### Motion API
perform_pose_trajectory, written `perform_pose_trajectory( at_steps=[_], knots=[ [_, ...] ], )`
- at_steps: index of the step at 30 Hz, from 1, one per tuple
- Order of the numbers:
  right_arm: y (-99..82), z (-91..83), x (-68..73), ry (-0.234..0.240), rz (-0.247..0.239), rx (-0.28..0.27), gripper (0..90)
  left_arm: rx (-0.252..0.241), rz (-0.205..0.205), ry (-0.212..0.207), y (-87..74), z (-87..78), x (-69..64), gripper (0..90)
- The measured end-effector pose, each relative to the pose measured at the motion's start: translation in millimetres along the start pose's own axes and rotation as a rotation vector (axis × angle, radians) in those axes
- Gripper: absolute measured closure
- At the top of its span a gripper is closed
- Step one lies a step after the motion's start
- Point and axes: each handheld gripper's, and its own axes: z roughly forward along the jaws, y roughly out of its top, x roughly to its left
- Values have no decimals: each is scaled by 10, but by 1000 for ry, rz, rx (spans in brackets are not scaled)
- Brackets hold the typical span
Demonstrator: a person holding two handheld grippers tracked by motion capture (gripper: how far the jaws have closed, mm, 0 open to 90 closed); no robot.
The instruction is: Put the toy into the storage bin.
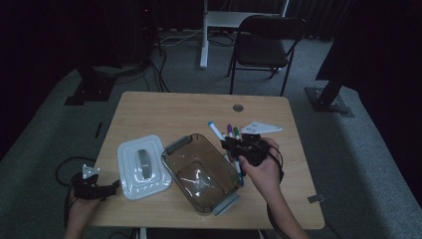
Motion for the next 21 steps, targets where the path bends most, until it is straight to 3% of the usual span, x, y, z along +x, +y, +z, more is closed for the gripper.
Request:
perform_pose_trajectory(
  at_steps=[2, 7, 15, 21],
  knots=[
    [-16, 134, 129, 43, -4, 26, 768, 1, 1, 0, 0, 0, 1, 7],
    [-38, 284, 291, 91, -14, 52, 768, 1, 1, 0, 0, -1, 1, 7],
    [-90, 552, 499, 137, -31, 136, 768, 1, 0, 0, 0, -1, 1, 7],
    [-159, 764, 561, 132, -47, 210, 767, 1, 1, 0, 0, -1, 1, 7]
  ],
)
